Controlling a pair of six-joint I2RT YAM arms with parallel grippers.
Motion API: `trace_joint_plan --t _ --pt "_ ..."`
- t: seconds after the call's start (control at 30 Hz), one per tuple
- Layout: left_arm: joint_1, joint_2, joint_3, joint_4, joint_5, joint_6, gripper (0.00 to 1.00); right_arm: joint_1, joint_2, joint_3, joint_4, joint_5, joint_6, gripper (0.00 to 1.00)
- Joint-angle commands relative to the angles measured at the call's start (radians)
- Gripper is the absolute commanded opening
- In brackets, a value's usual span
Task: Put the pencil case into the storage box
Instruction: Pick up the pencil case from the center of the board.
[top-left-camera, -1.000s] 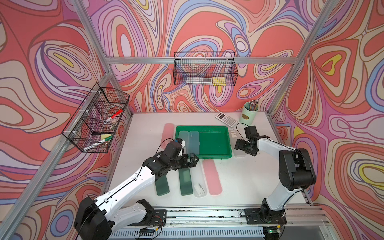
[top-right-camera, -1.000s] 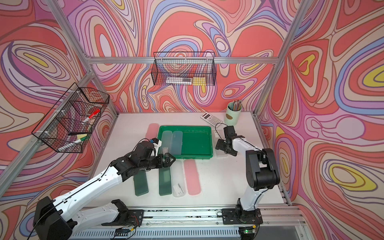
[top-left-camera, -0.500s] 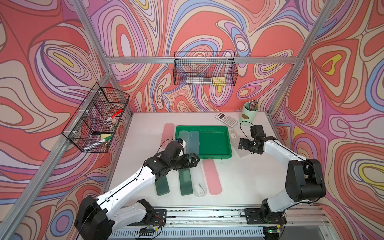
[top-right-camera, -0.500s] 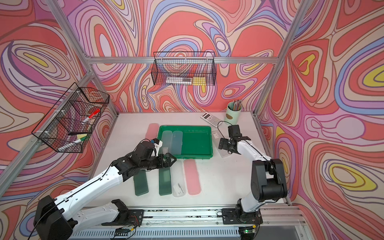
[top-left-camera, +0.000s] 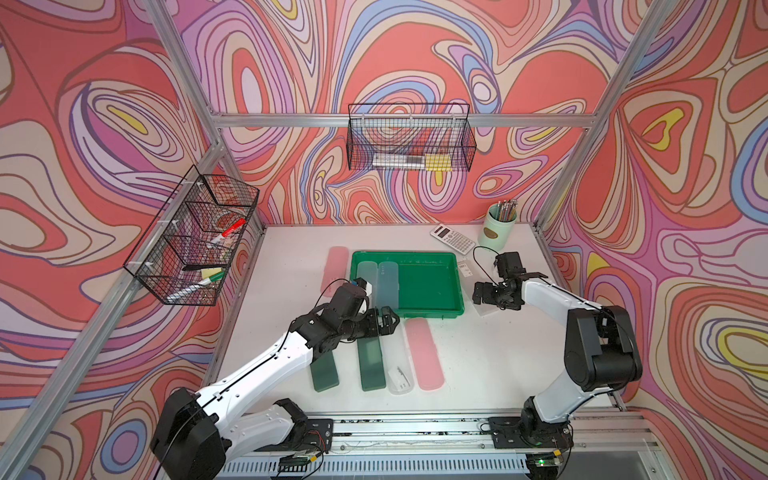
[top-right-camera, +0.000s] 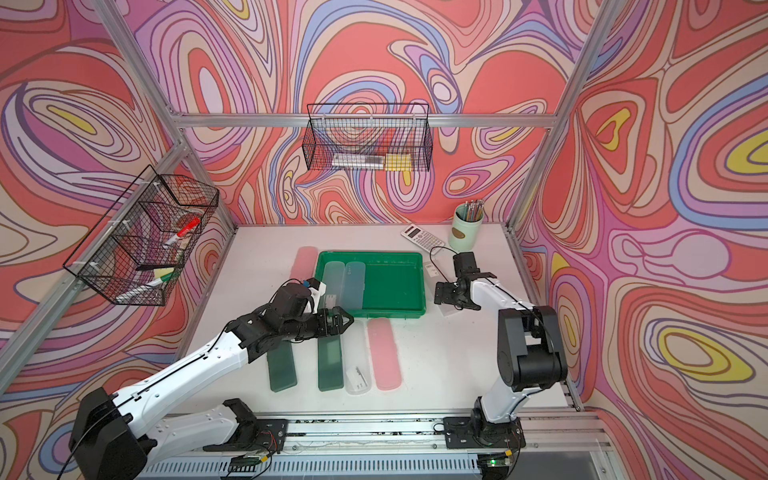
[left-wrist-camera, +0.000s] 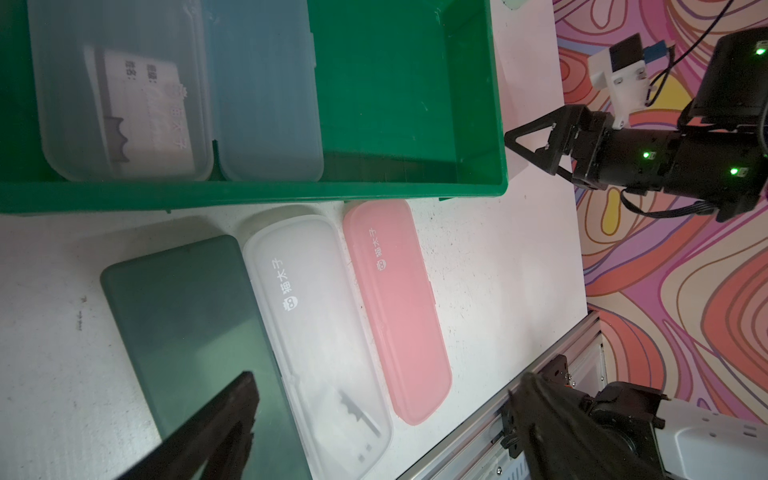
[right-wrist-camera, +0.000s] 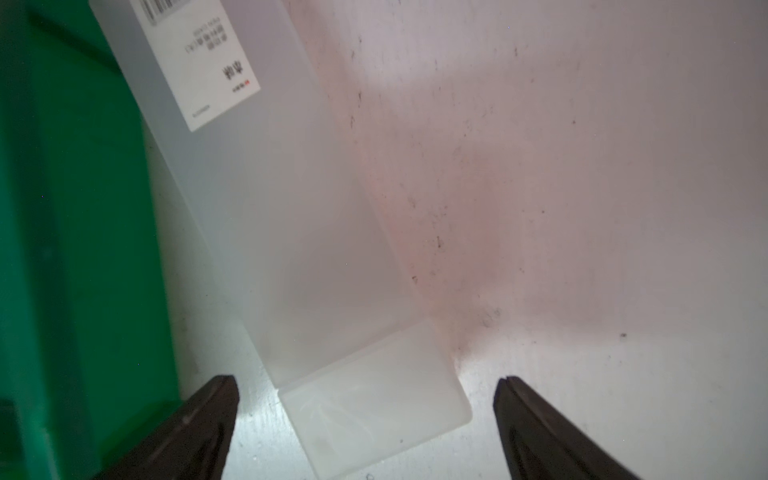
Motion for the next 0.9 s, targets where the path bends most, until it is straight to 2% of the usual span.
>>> trace_joint_plan --t 0.0,0.33,0.53,0.87 --pt "-0.004 0.001 -0.005 0.018 0.003 -0.002 0.99 0.008 0.038 0.003 0.025 0.015 -0.003 0.98" --pt "-0.004 -0.001 -0.007 0.011 -0.006 0.006 0.99 0.028 0.087 -0.003 0.061 0.066 0.025 0.98" --pt "-0.004 0.01 -0.001 0.013 -0.007 0.011 0.99 0.05 0.143 0.012 0.063 0.1 0.053 0.94" --pt "-0.004 0.018 0.018 0.002 -0.004 0.015 0.99 0.054 0.072 -0.053 0.073 0.083 0.098 0.86"
